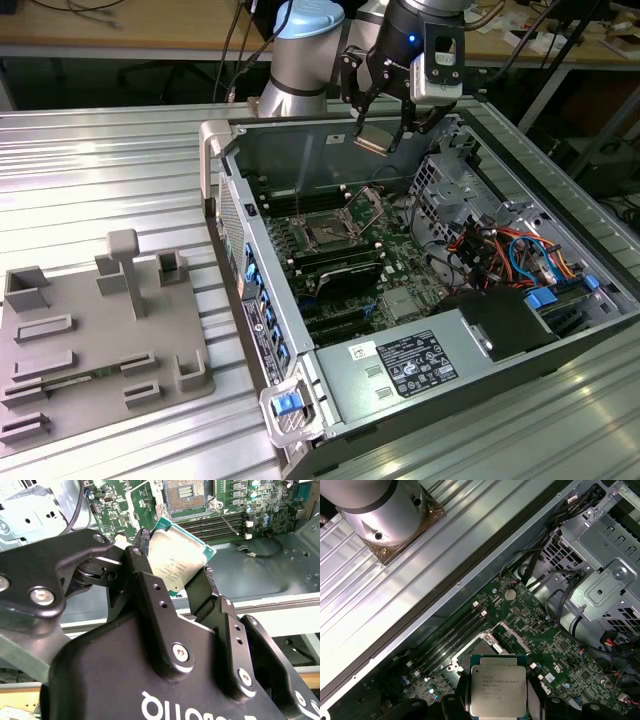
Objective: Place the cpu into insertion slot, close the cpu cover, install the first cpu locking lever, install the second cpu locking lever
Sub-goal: 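Place the cpu into insertion slot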
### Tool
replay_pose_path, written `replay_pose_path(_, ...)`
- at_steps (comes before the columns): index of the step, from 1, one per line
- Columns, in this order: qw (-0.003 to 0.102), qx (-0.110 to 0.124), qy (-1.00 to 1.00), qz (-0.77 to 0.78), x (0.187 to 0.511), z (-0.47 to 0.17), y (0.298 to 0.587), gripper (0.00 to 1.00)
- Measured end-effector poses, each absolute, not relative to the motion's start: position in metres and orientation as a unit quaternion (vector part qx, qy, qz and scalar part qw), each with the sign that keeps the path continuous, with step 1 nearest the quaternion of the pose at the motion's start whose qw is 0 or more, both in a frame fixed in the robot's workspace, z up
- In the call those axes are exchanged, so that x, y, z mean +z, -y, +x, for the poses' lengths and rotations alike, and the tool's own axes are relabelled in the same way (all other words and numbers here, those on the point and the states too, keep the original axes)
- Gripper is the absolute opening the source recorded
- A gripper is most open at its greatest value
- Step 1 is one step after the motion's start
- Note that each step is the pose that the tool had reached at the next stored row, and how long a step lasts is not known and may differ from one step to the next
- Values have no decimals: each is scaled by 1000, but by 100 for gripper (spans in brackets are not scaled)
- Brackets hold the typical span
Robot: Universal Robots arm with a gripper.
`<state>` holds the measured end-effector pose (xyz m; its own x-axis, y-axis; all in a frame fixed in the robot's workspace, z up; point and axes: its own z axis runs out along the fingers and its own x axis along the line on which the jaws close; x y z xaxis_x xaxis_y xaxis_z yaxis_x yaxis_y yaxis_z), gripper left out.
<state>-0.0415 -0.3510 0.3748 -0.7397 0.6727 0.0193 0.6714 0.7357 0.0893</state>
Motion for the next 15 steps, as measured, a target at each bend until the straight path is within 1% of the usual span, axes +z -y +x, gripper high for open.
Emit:
replay_pose_path(7, 7, 45, -931, 362, 375, -42, 351, 55)
replay_pose_path(15, 9, 45, -916, 400, 373, -42, 351, 55)
